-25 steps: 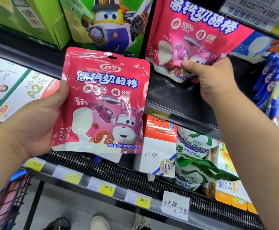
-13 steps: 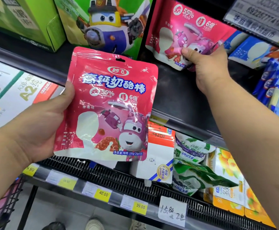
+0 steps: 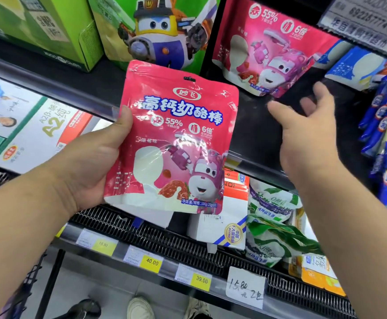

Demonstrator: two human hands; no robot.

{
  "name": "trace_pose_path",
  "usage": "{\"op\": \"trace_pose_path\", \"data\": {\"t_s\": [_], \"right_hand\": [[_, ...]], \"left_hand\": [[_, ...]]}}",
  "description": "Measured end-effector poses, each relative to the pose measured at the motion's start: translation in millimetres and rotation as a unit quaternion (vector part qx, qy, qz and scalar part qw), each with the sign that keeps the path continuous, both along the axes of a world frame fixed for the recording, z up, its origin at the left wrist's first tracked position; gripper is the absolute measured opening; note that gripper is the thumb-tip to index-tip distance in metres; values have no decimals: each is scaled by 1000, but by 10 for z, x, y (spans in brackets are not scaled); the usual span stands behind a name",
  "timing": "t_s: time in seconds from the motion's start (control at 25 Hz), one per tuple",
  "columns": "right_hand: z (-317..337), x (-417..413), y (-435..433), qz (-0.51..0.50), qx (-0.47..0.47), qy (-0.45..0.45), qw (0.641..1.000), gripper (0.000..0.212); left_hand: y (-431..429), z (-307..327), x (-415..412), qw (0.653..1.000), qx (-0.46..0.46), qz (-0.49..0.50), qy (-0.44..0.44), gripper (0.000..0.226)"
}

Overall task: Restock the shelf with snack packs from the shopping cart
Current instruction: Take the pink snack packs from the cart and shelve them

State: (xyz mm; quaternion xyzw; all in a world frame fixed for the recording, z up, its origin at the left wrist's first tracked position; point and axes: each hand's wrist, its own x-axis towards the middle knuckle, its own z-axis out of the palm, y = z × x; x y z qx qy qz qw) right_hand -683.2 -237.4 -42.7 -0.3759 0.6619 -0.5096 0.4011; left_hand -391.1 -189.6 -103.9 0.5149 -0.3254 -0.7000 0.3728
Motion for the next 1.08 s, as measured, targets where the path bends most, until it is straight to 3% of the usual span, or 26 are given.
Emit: {"op": "trace_pose_path", "data": {"t_s": [0.12, 0.24, 0.36, 0.52, 0.76, 0.88, 1.08], "right_hand": [[86, 157, 448, 54, 19, -68, 996, 77], [139, 307, 692, 131, 95, -165, 973, 88], [154, 361, 793, 205, 147, -232, 939, 71], [105, 301, 759, 184, 144, -218, 948, 75], [160, 149, 632, 158, 65, -200, 965, 80], [173, 61, 542, 155, 22, -181, 971, 80], [151, -110, 392, 149, -14, -146, 978, 80]], "left_hand": [[78, 158, -104, 999, -11, 22, -25, 67], [117, 309, -225, 1000, -21, 18, -6, 68], [144, 444, -331, 999, -51, -4, 7, 69], [106, 598, -530, 998, -36, -35, 41, 57], [-44, 712, -791, 997, -59, -24, 37, 43], [-145, 727, -876, 996, -90, -9, -8, 47], [-213, 684, -1015, 984, -142, -21, -107, 74]]}}
